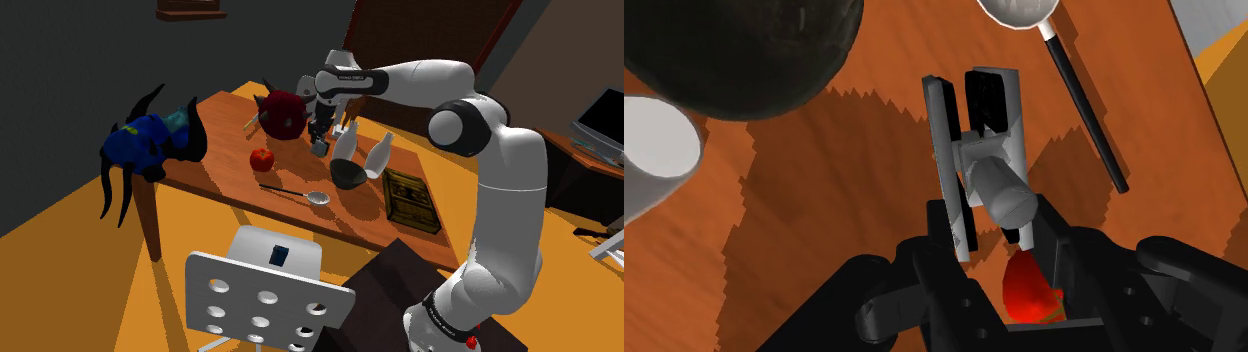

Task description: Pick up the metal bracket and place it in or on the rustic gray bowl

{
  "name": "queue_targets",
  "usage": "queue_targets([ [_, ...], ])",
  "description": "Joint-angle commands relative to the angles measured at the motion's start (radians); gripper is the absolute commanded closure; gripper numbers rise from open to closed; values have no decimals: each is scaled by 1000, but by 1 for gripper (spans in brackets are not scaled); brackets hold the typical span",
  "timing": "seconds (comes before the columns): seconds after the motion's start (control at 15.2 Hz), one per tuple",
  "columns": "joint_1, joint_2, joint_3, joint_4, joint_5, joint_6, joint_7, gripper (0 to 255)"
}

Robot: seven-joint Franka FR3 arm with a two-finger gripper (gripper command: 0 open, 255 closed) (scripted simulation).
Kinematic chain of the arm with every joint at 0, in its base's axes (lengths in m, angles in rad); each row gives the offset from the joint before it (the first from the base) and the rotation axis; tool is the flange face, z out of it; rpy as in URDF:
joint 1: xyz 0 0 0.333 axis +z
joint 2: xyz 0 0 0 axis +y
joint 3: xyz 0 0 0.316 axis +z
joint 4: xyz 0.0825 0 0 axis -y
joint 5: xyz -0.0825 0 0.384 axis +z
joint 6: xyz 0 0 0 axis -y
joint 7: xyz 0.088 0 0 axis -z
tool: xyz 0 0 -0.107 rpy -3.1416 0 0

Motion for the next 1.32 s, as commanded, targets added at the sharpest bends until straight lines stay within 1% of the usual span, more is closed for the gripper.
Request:
queue_targets([
  [0.0,-26,-35,-9,-44,2,10,-37,255],
  [0.33,-93,-93,-35,-126,8,33,-134,255],
  [0.66,-163,-128,-63,-170,15,42,-235,255],
  [0.73,-184,-135,-71,-177,18,43,-266,255],
  [1.25,-185,-100,-68,-235,26,135,-270,255],
])
